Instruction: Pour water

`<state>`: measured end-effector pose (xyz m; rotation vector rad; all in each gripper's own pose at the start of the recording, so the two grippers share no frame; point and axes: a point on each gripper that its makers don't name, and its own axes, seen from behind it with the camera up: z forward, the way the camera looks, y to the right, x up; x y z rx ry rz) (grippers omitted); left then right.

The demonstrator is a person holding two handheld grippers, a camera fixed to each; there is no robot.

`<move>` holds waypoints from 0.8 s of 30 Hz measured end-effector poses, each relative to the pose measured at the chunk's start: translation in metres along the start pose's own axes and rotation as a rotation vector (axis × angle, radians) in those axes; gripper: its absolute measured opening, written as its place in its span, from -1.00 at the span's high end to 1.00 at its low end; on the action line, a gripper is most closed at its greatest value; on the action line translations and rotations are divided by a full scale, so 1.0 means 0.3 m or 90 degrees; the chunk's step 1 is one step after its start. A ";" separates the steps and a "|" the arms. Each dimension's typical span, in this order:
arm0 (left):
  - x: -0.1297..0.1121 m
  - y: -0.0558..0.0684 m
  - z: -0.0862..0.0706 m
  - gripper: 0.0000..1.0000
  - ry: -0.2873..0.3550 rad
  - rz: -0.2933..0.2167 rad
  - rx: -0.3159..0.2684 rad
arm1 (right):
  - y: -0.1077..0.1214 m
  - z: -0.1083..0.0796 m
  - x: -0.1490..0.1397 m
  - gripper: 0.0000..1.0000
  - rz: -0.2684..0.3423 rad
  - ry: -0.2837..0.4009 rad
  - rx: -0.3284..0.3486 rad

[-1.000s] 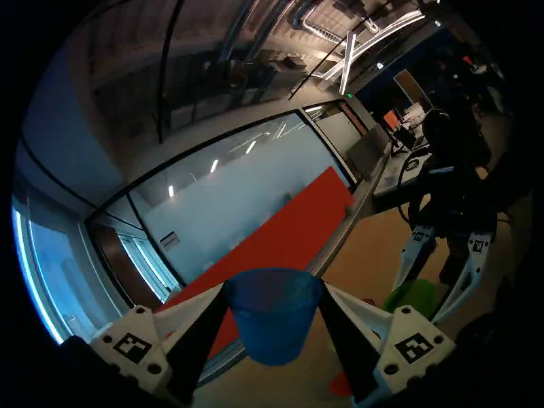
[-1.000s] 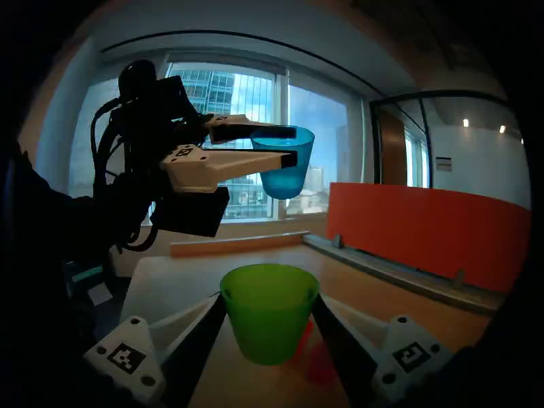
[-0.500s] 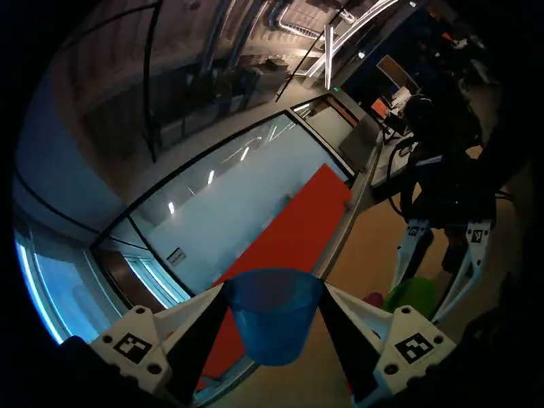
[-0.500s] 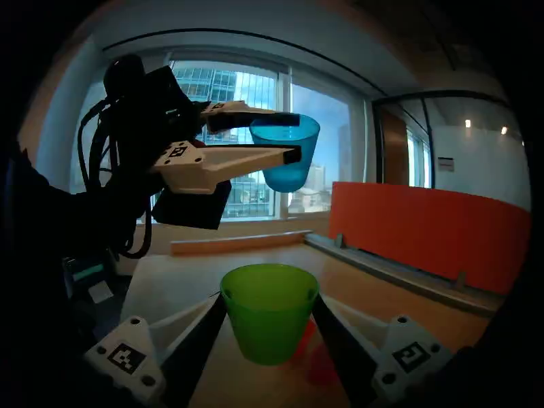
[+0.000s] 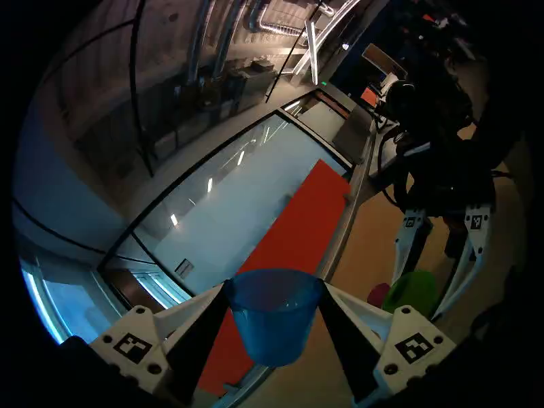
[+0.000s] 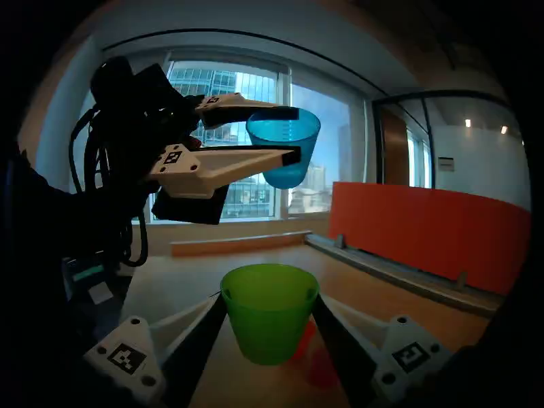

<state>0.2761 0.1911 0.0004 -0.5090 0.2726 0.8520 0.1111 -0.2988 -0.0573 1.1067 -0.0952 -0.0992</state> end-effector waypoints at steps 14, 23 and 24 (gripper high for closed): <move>0.008 0.009 0.013 -0.77 0.003 0.052 0.004 | 0.010 0.011 -0.009 -0.79 0.004 0.000 -0.002; 0.014 0.012 0.019 -0.77 0.001 0.082 0.004 | 0.015 0.012 -0.009 -0.79 0.007 0.001 -0.003; 0.016 0.012 0.019 -0.77 0.001 0.084 0.005 | 0.015 0.012 -0.009 -0.79 0.006 0.001 -0.003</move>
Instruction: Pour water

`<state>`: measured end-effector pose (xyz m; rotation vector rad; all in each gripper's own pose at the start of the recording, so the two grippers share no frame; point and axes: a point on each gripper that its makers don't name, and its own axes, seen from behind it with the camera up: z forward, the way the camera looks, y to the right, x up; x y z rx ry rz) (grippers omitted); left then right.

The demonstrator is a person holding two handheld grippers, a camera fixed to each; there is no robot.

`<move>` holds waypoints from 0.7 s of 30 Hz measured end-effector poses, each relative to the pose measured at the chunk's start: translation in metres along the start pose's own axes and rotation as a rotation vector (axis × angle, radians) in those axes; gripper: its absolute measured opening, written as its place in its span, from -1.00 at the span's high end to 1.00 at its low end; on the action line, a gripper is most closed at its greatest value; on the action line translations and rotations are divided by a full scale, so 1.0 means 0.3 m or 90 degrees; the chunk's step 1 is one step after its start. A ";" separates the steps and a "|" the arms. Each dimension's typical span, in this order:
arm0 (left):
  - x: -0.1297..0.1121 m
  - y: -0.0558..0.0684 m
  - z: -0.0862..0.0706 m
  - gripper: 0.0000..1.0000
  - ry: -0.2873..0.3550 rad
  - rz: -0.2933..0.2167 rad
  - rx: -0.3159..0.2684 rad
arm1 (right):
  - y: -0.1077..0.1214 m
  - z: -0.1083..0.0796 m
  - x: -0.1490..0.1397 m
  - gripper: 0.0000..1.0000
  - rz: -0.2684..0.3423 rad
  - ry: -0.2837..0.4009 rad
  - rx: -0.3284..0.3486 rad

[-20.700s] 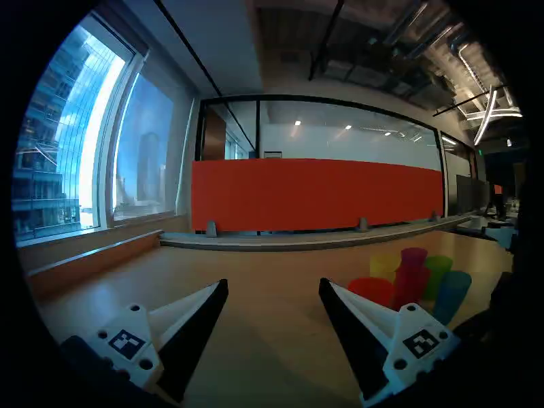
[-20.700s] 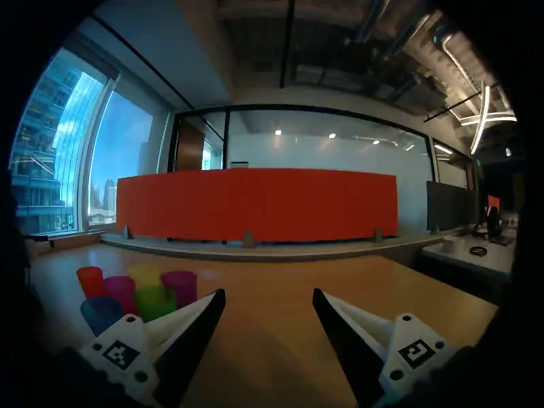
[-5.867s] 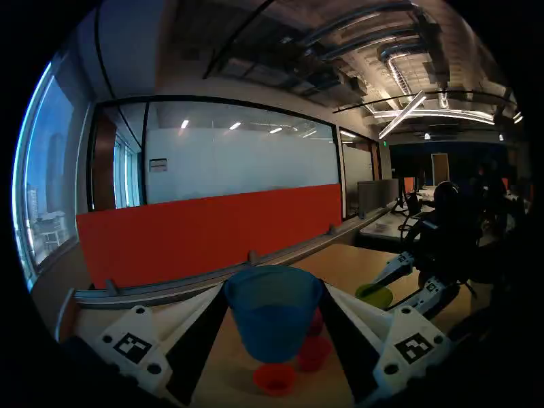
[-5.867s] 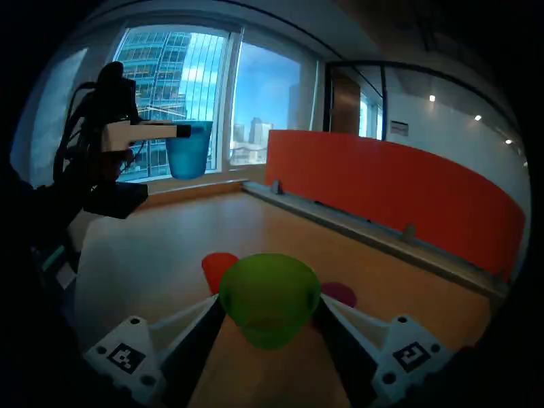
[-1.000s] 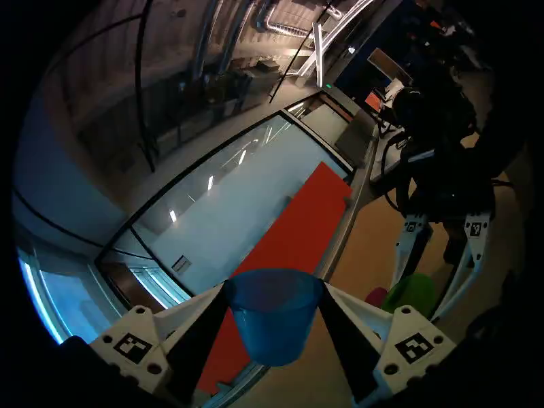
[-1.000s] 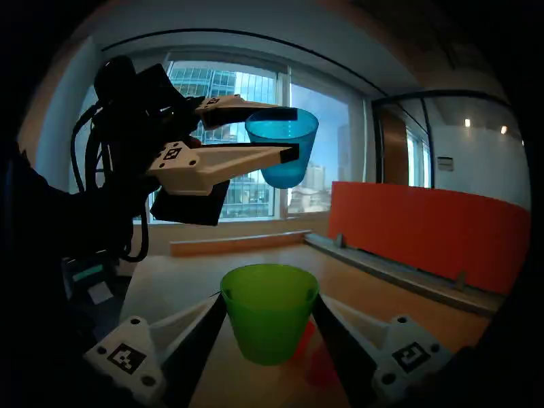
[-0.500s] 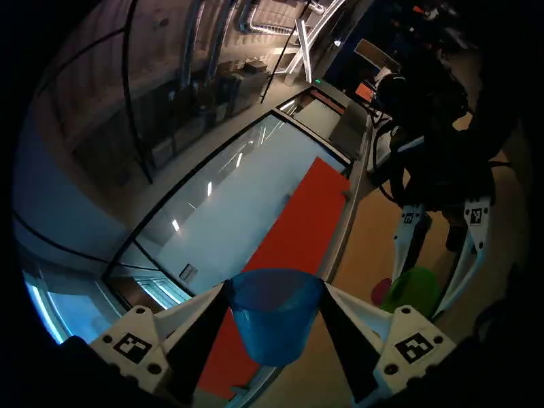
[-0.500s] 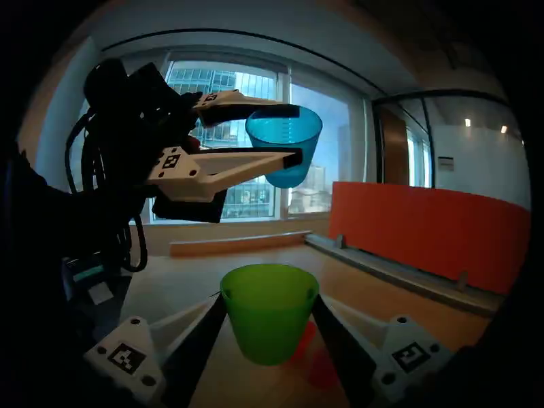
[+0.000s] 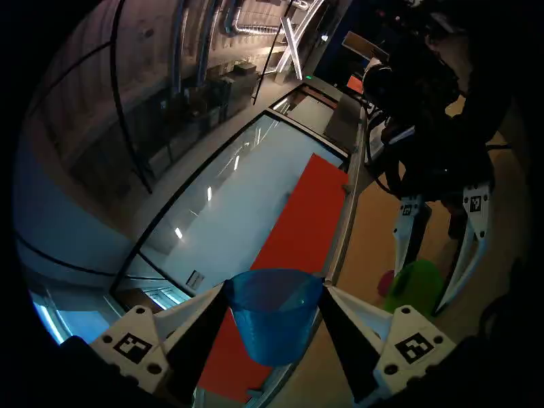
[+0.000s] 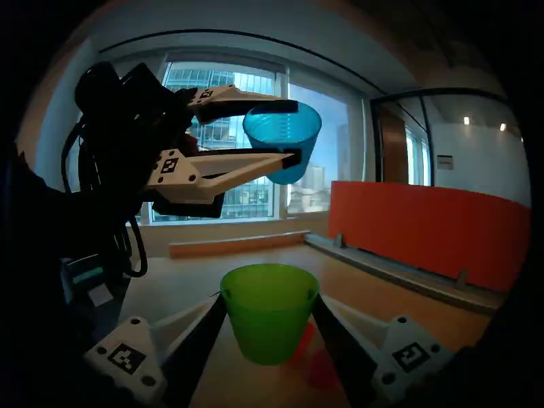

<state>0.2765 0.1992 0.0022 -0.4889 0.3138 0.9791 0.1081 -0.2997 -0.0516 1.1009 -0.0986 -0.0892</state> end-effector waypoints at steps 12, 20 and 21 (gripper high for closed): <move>0.017 0.008 -0.001 -0.77 0.001 0.029 0.000 | 0.006 -0.005 0.004 -0.79 0.001 0.004 -0.001; 0.026 0.002 -0.008 -0.78 0.002 0.039 0.001 | 0.008 -0.008 0.009 -0.79 0.001 0.007 -0.001; 0.028 0.002 -0.009 -0.78 0.002 0.041 0.001 | 0.008 -0.008 0.010 -0.79 0.001 0.007 -0.001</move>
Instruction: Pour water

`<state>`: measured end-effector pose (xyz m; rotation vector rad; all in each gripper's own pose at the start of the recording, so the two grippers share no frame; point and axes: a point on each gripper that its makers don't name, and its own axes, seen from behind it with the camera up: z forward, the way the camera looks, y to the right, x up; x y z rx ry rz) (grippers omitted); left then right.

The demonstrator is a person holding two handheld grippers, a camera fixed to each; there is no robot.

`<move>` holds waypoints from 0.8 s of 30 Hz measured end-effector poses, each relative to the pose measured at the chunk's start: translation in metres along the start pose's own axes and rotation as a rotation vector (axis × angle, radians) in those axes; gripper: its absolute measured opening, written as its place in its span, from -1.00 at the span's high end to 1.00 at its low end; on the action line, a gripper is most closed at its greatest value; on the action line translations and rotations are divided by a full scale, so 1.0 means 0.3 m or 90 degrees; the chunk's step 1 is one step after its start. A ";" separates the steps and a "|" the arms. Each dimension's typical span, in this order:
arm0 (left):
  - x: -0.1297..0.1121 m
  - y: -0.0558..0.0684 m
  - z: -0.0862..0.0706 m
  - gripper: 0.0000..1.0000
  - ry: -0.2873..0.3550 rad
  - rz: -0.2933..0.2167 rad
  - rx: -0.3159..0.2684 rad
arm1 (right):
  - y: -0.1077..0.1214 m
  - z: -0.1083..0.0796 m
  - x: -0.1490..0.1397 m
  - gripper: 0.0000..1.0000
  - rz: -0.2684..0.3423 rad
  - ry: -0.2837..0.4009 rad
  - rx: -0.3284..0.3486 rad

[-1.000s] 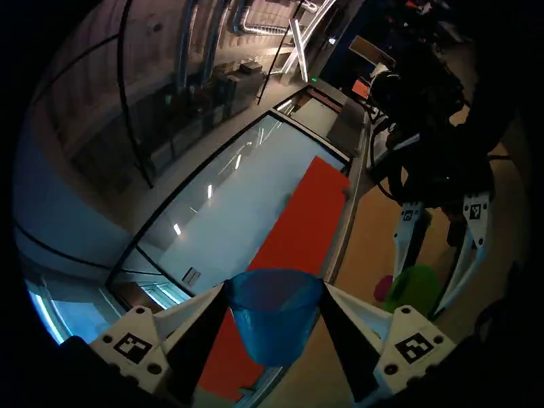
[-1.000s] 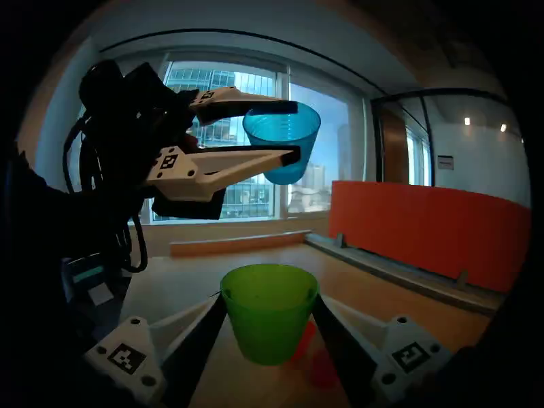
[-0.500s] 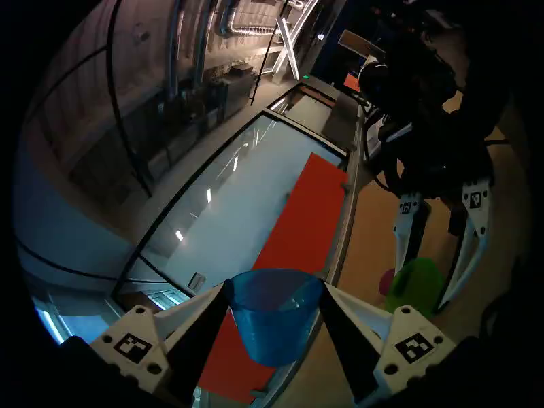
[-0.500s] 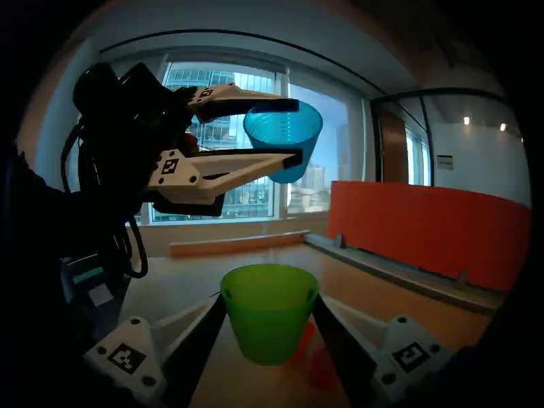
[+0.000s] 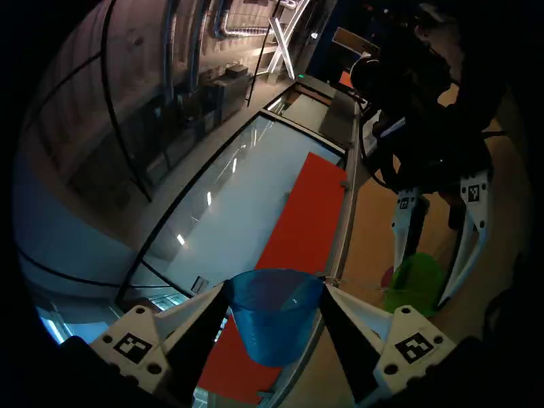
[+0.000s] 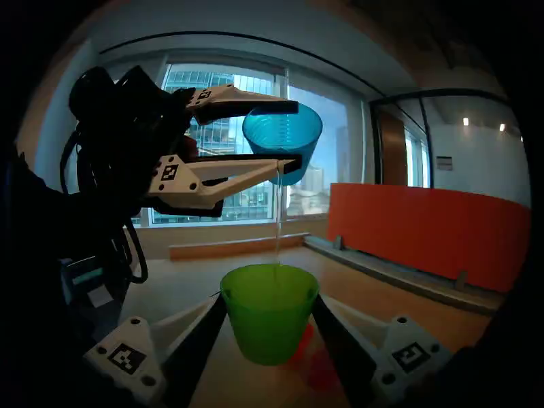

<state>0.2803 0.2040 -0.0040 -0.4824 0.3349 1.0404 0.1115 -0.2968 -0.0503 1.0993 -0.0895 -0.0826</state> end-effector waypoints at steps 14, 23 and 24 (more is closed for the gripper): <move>0.010 0.001 -0.002 -0.77 0.005 0.025 0.003 | 0.002 0.000 0.013 -0.78 -0.003 0.004 -0.001; 0.022 0.007 -0.005 -0.78 0.011 0.041 0.003 | 0.001 -0.001 0.016 -0.78 -0.004 0.005 -0.001; 0.024 0.009 -0.005 -0.78 0.012 0.043 0.003 | 0.002 -0.001 0.016 -0.79 -0.004 0.005 -0.001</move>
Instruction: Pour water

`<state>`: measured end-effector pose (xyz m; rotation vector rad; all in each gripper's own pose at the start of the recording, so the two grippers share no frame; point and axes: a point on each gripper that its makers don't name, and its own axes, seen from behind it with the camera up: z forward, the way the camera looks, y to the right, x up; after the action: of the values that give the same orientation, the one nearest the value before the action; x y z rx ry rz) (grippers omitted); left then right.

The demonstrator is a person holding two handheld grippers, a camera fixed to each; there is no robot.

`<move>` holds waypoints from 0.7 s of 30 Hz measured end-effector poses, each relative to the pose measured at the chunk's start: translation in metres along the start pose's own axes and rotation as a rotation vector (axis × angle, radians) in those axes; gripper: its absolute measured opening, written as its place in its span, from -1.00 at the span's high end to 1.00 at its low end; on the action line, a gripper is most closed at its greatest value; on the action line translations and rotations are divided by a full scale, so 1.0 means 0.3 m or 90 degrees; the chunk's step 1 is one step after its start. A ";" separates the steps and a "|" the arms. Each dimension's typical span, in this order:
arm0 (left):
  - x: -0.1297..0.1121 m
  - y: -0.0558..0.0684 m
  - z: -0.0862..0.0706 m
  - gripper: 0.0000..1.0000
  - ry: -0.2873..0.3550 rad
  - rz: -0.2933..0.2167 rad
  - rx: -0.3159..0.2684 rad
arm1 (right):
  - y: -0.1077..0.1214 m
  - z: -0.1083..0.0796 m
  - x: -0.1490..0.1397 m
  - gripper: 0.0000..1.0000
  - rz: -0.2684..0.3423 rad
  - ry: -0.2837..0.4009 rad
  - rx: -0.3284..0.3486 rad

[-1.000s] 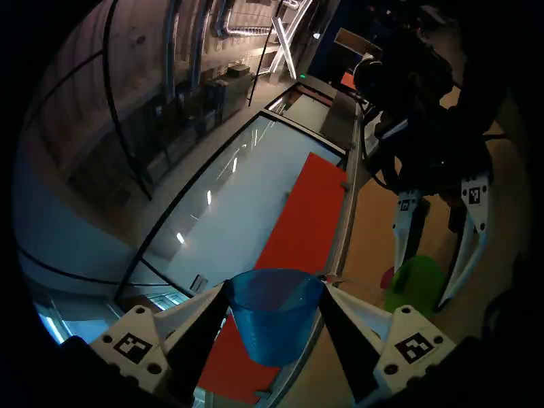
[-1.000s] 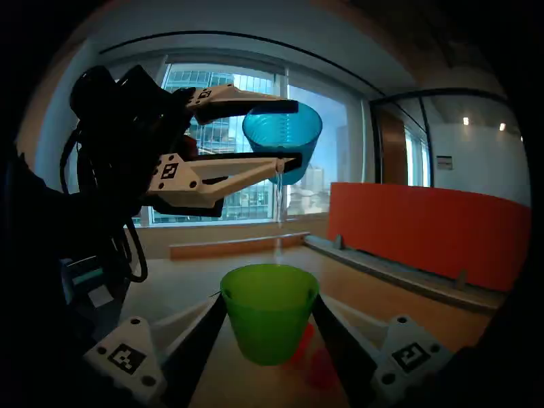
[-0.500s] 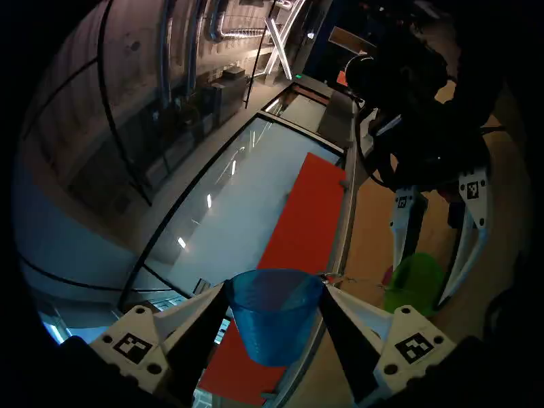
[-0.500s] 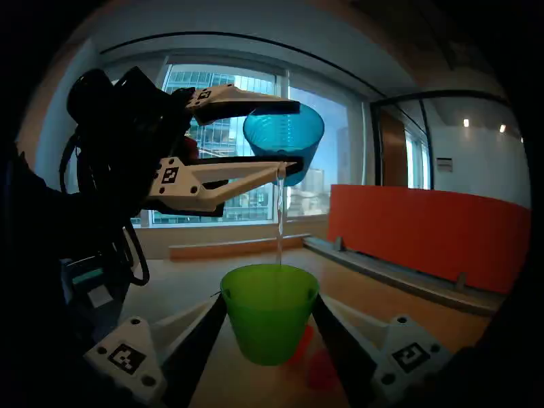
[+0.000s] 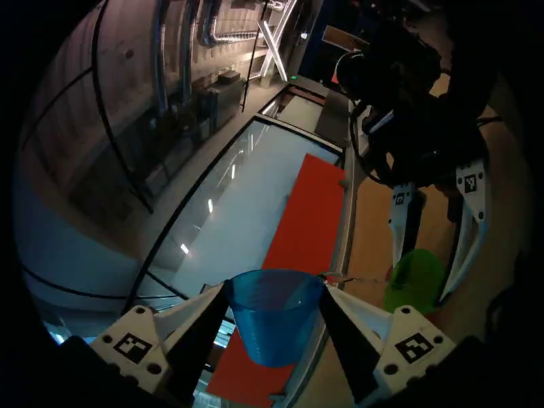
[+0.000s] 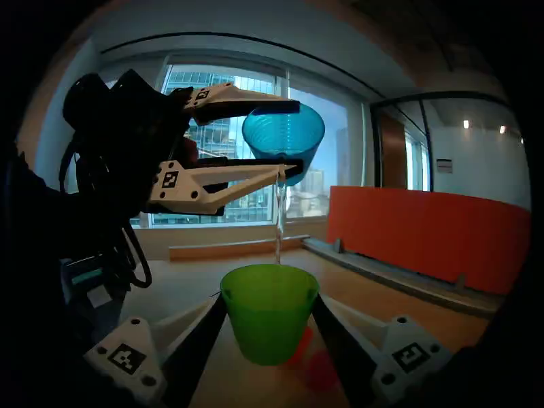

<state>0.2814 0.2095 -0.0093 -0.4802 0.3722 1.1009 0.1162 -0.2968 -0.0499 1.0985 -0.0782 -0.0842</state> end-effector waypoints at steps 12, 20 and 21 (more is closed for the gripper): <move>0.014 0.009 0.003 -0.77 0.005 0.021 0.000 | 0.004 -0.007 -0.005 -0.79 0.001 0.000 0.000; 0.017 0.002 0.002 -0.78 0.006 0.044 0.003 | 0.007 -0.006 -0.005 -0.78 0.000 -0.001 -0.001; 0.018 0.001 0.002 -0.78 0.006 0.047 0.004 | 0.007 -0.006 -0.004 -0.78 0.000 0.000 -0.001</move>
<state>0.2833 0.2141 -0.0116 -0.4697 0.4045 1.1692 0.1153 -0.2941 -0.0488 1.0972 -0.0784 -0.0848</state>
